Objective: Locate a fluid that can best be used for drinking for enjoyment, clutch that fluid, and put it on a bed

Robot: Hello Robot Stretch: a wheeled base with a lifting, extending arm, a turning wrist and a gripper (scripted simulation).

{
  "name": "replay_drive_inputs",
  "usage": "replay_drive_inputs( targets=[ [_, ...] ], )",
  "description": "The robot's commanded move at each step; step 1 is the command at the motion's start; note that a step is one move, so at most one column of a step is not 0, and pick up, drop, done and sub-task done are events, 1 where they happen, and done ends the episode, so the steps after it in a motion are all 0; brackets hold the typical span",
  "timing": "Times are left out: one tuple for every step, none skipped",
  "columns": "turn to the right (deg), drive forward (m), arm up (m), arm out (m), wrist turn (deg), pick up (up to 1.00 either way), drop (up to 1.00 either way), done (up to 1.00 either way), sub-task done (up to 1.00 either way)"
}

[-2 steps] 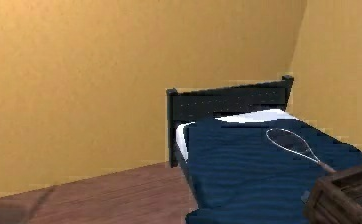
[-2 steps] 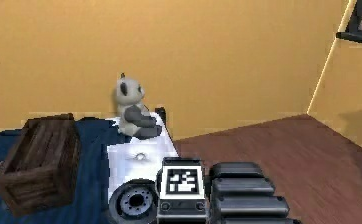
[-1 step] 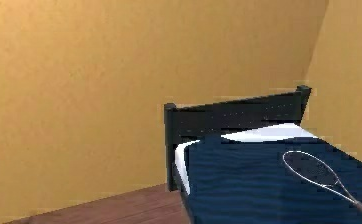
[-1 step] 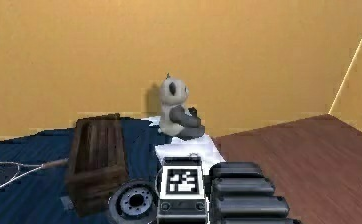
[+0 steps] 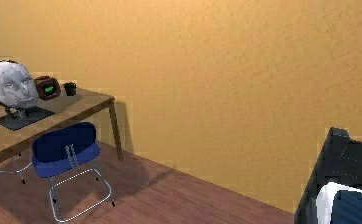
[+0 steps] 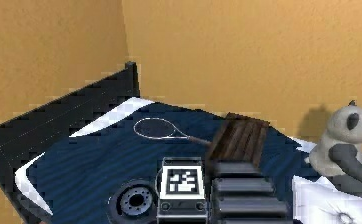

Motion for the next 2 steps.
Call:
replay_drive_inputs(
  targets=[
    [-3.0, 0.00, 0.00, 0.00, 0.0, 0.00, 0.00, 0.00, 0.00],
    [0.0, 0.00, 0.00, 0.48, 0.0, 0.00, 0.00, 0.00, 0.00]
  ],
)
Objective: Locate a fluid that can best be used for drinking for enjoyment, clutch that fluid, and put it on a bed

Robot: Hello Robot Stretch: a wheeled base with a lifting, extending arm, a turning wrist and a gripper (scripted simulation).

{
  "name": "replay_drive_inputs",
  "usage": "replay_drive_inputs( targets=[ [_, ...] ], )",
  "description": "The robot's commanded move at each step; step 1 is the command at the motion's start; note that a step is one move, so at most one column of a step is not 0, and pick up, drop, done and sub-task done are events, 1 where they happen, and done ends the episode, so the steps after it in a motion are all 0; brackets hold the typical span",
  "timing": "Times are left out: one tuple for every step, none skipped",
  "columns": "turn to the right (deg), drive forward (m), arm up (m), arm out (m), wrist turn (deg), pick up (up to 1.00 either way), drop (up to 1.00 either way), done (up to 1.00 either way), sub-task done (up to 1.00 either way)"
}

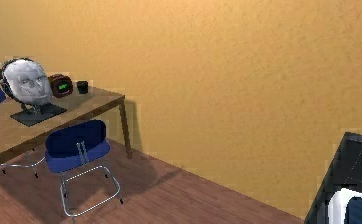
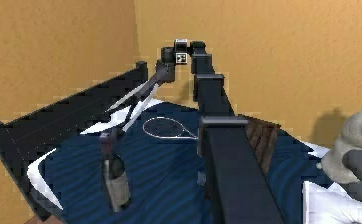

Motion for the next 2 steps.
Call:
replay_drive_inputs(
  targets=[
    [0.0, 0.00, 0.00, 0.00, 45.0, 0.00, 0.00, 0.00, 0.00],
    [0.0, 0.00, 0.00, 0.00, 45.0, 0.00, 0.00, 0.00, 0.00]
  ],
)
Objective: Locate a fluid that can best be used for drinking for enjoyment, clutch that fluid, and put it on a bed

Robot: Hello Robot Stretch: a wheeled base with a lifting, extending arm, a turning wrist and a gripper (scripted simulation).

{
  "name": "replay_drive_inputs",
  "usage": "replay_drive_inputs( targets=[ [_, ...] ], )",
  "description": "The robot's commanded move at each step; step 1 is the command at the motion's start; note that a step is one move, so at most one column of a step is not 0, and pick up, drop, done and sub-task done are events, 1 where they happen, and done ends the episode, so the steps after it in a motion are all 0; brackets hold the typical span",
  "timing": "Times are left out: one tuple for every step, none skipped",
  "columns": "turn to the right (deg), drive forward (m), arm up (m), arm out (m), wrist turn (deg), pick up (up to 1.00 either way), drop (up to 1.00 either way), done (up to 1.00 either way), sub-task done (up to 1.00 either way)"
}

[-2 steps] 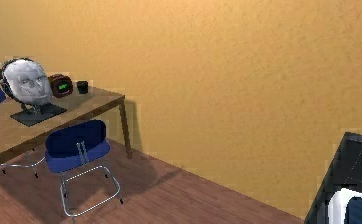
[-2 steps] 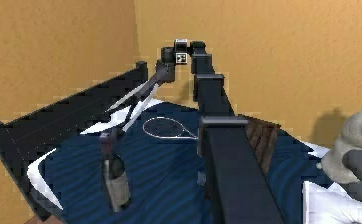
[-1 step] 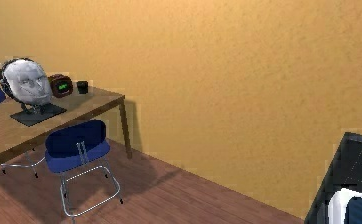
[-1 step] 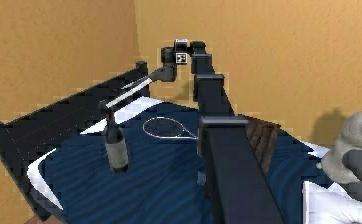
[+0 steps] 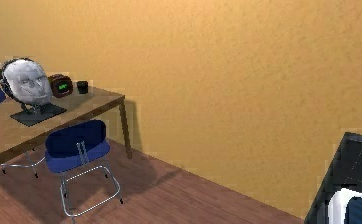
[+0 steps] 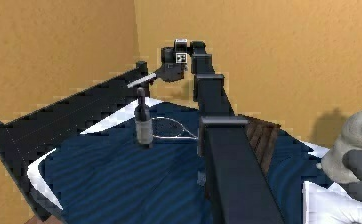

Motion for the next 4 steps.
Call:
replay_drive_inputs(
  targets=[
    [0.0, 0.00, 0.00, 0.00, 45.0, 0.00, 0.00, 0.00, 0.00],
    [0.0, 0.00, 0.00, 0.00, 3.0, 0.00, 0.00, 0.00, 0.00],
    [0.0, 0.00, -0.30, 0.00, 0.0, 0.00, 0.00, 0.00, 0.00],
    [0.0, 0.00, -0.50, 0.00, 0.0, 0.00, 0.00, 0.00, 0.00]
  ],
)
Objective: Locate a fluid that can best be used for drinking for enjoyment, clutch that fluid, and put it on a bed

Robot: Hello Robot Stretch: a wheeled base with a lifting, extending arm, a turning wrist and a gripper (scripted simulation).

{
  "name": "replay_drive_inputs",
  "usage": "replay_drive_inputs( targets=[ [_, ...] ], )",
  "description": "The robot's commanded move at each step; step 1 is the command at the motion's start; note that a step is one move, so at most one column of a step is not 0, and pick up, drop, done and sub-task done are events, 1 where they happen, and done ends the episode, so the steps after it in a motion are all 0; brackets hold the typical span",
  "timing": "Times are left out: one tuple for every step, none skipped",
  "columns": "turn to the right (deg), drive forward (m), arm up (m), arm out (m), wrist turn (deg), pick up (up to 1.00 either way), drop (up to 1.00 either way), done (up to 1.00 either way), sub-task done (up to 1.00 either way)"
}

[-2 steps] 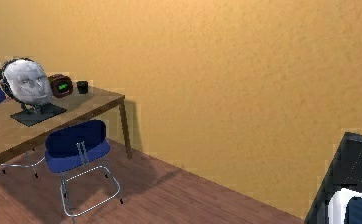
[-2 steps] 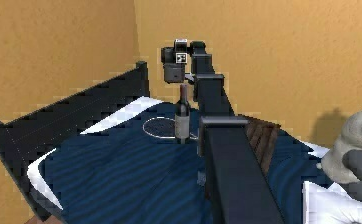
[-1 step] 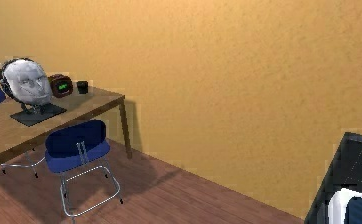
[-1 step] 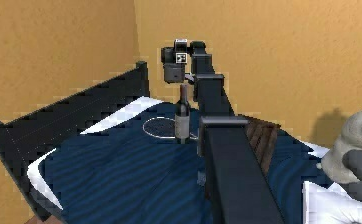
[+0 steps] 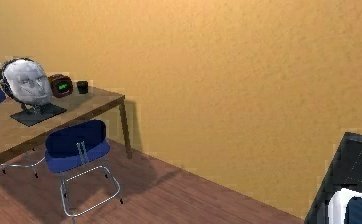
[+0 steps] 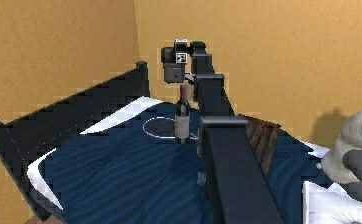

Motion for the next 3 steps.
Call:
replay_drive_inputs(
  targets=[
    [0.0, 0.00, 0.00, 0.00, 0.0, 0.00, 1.00, 0.00, 0.00],
    [0.0, 0.00, 0.00, -0.10, 0.0, 0.00, 0.00, 0.00, 0.00],
    [0.0, 0.00, 0.00, 0.00, 0.0, 0.00, 0.00, 1.00, 0.00]
  ],
)
